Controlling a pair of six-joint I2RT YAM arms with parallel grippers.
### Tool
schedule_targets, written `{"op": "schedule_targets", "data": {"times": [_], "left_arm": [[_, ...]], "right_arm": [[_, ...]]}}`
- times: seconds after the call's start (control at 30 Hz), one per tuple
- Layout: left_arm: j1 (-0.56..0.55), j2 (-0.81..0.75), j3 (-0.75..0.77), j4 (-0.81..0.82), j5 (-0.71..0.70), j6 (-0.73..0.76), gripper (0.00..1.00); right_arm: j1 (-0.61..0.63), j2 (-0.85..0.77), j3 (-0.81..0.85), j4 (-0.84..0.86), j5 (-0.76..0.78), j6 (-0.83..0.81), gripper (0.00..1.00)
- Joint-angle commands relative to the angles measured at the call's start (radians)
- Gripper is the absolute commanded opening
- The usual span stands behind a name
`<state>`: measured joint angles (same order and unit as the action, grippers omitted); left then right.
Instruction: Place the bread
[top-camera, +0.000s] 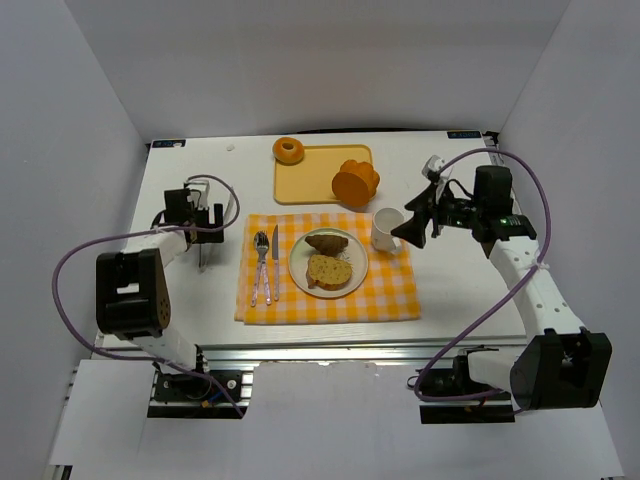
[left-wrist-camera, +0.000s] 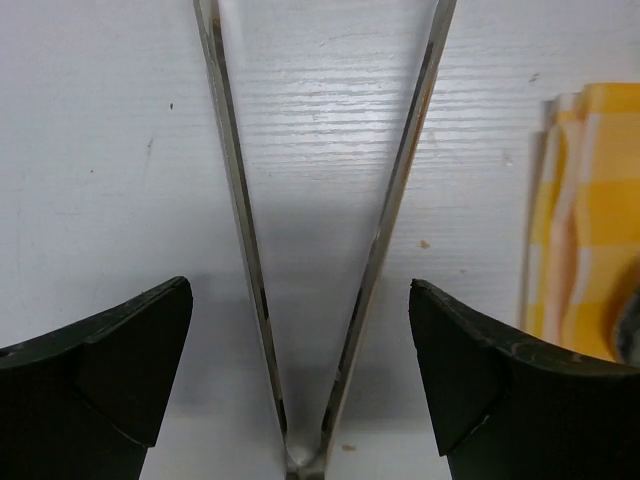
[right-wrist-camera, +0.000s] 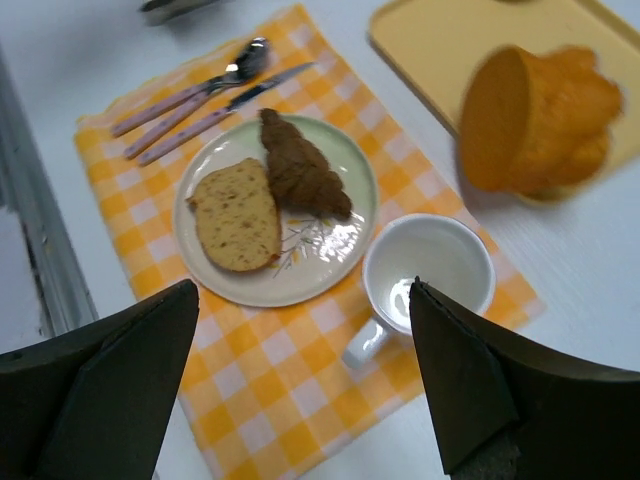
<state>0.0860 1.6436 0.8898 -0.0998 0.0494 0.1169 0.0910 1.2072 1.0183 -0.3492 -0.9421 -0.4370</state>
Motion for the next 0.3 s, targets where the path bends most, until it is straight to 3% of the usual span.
{"op": "schedule_targets", "data": {"times": [0.0, 0.1, 0.2, 0.27], "left_arm": [[0.006, -0.175, -0.028, 0.014, 0.04, -0.101, 0.98], [0.006, -0.276, -0.087, 0.084, 0.037, -0.204, 0.98], [0.004, -0.382, -0.127, 0.15, 0.044, -0.4, 0.98], [0.006, -0.439, -0.14, 0.17, 0.085, -0.439, 0.98]], "right_arm": [[-0.005, -0.034, 0.057, 0.095, 0.263, 0.265, 0.89], [-0.005, -0.037, 0.092, 0.093, 0.394, 0.337, 0.89], [-0.005, -0.041, 0.103, 0.108, 0.439, 0.36, 0.89], [-0.008, -0.043, 0.105, 0.127, 0.445, 0.36, 0.89]]}}
